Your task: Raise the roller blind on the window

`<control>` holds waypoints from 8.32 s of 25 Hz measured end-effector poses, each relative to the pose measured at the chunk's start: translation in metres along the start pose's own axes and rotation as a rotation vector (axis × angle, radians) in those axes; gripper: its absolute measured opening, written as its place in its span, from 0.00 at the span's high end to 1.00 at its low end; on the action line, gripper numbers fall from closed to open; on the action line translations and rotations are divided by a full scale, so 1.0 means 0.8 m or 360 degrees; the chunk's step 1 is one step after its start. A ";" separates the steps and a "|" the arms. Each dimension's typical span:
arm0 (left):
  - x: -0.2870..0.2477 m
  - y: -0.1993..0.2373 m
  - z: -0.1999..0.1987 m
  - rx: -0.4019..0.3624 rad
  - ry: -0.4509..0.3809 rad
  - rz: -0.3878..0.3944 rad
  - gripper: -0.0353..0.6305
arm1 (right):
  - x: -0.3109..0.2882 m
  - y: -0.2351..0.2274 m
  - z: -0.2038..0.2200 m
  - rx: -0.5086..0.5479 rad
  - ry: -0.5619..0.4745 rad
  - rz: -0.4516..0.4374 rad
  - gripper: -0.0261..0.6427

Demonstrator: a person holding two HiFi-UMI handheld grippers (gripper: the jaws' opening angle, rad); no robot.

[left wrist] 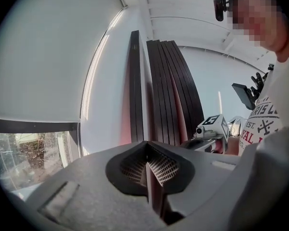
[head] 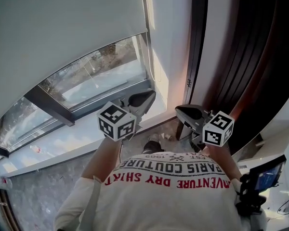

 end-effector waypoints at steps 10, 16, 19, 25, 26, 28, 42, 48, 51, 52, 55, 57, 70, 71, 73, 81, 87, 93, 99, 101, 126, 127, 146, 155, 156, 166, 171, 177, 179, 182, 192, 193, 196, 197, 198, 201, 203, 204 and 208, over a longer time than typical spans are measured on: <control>-0.044 0.094 -0.047 -0.0021 -0.0019 0.0017 0.94 | -0.024 -0.062 -0.049 -0.0035 -0.0036 0.0090 0.96; -0.086 0.173 -0.071 -0.0002 -0.0006 -0.0003 0.82 | -0.054 -0.109 -0.077 -0.0059 -0.0032 0.0075 0.96; -0.106 0.207 -0.092 -0.0033 -0.0027 -0.0048 0.77 | -0.063 -0.119 -0.090 -0.0044 -0.0033 0.0062 0.96; -0.156 0.255 -0.135 -0.0104 -0.0002 -0.0153 0.76 | -0.061 -0.134 -0.112 -0.0014 -0.0043 0.0070 0.96; -0.166 0.265 -0.141 -0.0101 -0.0001 -0.0169 0.74 | -0.060 -0.138 -0.115 -0.0005 -0.0042 0.0080 0.96; -0.183 0.285 -0.151 -0.0085 -0.0003 -0.0207 0.74 | -0.062 -0.145 -0.118 0.0004 -0.0040 0.0090 0.96; -0.210 0.313 -0.171 -0.0012 -0.0066 -0.0198 0.91 | -0.066 -0.150 -0.116 -0.0005 -0.0035 0.0079 0.96; -0.193 0.305 -0.159 0.0025 -0.0029 -0.0138 0.92 | -0.071 -0.149 -0.112 -0.0011 -0.0040 0.0047 0.96; -0.181 0.291 -0.153 -0.0007 -0.0002 -0.0091 0.92 | -0.070 -0.146 -0.114 -0.0016 -0.0043 0.0042 0.96; -0.178 0.285 -0.150 -0.0026 0.0019 -0.0080 0.92 | -0.070 -0.146 -0.113 -0.0018 -0.0046 0.0040 0.96; -0.175 0.264 -0.133 -0.0084 0.0088 -0.0045 0.92 | -0.067 -0.146 -0.106 -0.0027 -0.0056 0.0034 0.96; -0.169 0.252 -0.121 -0.0082 0.0069 -0.0016 0.92 | -0.065 -0.145 -0.102 -0.0032 -0.0058 0.0033 0.96; -0.134 0.195 -0.101 -0.0087 -0.0028 0.0069 0.92 | -0.055 -0.134 -0.104 -0.0032 -0.0064 0.0079 0.96; -0.131 0.194 -0.099 -0.0080 -0.0034 0.0077 0.92 | -0.054 -0.132 -0.103 -0.0027 -0.0064 0.0086 0.96; -0.126 0.188 -0.098 -0.0085 -0.0036 0.0079 0.92 | -0.051 -0.128 -0.101 -0.0018 -0.0072 0.0099 0.96; -0.126 0.155 -0.098 -0.0159 -0.0027 -0.0006 0.92 | -0.026 -0.122 -0.096 0.0032 -0.0106 0.0111 0.96; -0.121 0.141 -0.078 -0.0183 0.0034 -0.0036 0.92 | -0.021 -0.112 -0.091 0.0009 -0.0149 0.0091 0.96; -0.140 0.126 -0.023 -0.0084 0.0127 0.0039 0.92 | -0.022 -0.109 -0.099 0.0028 -0.0129 0.0088 0.96; -0.159 0.114 0.008 -0.0119 0.0227 0.0057 0.92 | -0.030 -0.114 -0.106 0.0061 -0.0107 0.0080 0.96; -0.166 0.110 0.022 -0.0109 0.0275 0.0077 0.92 | -0.034 -0.115 -0.112 0.0078 -0.0116 0.0071 0.94; -0.165 0.095 0.036 -0.0106 0.0291 0.0147 0.92 | -0.078 -0.112 -0.256 0.0338 -0.0276 0.0000 0.95; -0.165 0.095 0.035 -0.0105 0.0294 0.0148 0.92 | -0.077 -0.112 -0.256 0.0332 -0.0275 0.0002 0.94; -0.194 0.088 0.091 -0.0052 0.0458 0.0168 0.92 | -0.094 -0.128 -0.197 0.0298 -0.0110 0.0069 0.95; -0.204 0.093 0.142 -0.0015 0.0592 0.0190 0.92 | -0.112 -0.127 -0.144 0.0252 -0.0020 0.0076 0.95; -0.205 0.093 0.149 -0.0008 0.0609 0.0204 0.92 | -0.115 -0.125 -0.138 0.0241 -0.0015 0.0066 0.95; -0.188 0.104 0.165 0.0005 0.0618 0.0249 0.91 | -0.121 -0.119 -0.115 0.0159 -0.0010 -0.0026 0.95; -0.155 0.117 0.108 -0.0023 0.0410 0.0297 0.83 | -0.118 -0.119 -0.114 0.0117 -0.0075 -0.0018 0.95; -0.102 0.140 0.014 -0.0027 0.0145 0.0277 0.83 | -0.115 -0.118 -0.116 0.0151 -0.0040 0.0013 0.95; -0.085 0.148 -0.019 -0.0006 0.0041 0.0286 0.83 | -0.116 -0.117 -0.116 0.0161 -0.0032 0.0009 0.95; -0.062 0.148 -0.078 -0.0035 -0.0101 0.0321 0.85 | -0.118 -0.117 -0.116 0.0164 -0.0015 0.0004 0.95; -0.036 0.138 -0.217 -0.0217 -0.0228 0.0267 0.79 | -0.126 -0.113 -0.117 0.0174 0.0020 -0.0039 0.95; -0.036 0.138 -0.225 -0.0206 -0.0243 0.0278 0.79 | -0.126 -0.113 -0.117 0.0175 0.0023 -0.0039 0.95; -0.038 0.136 -0.247 -0.0186 -0.0254 0.0290 0.80 | -0.127 -0.113 -0.118 0.0172 0.0024 -0.0041 0.95; -0.039 0.135 -0.251 -0.0184 -0.0250 0.0297 0.80 | -0.127 -0.113 -0.118 0.0171 0.0023 -0.0043 0.95; -0.041 0.134 -0.254 -0.0186 -0.0245 0.0302 0.80 | -0.127 -0.112 -0.118 0.0169 0.0022 -0.0044 0.95; -0.046 0.132 -0.256 -0.0190 -0.0221 0.0297 0.91 | -0.127 -0.113 -0.117 0.0167 0.0024 -0.0042 0.95; -0.047 0.134 -0.255 -0.0150 -0.0221 0.0309 0.92 | -0.127 -0.113 -0.117 0.0165 0.0024 -0.0036 0.95; -0.047 0.136 -0.254 -0.0125 -0.0226 0.0320 0.93 | -0.127 -0.113 -0.117 0.0164 0.0024 -0.0032 0.95; -0.047 0.140 -0.252 -0.0093 -0.0237 0.0345 0.94 | -0.126 -0.115 -0.117 0.0157 0.0021 -0.0022 0.95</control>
Point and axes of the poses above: the fingertips, and each gripper's own axes: x backward along the fingers, y to its left, z out of its underside, the point moved 10 cm from there along x, backward along the fingers, and after that the axes turned 14 degrees about y, right-handed, at the moved point
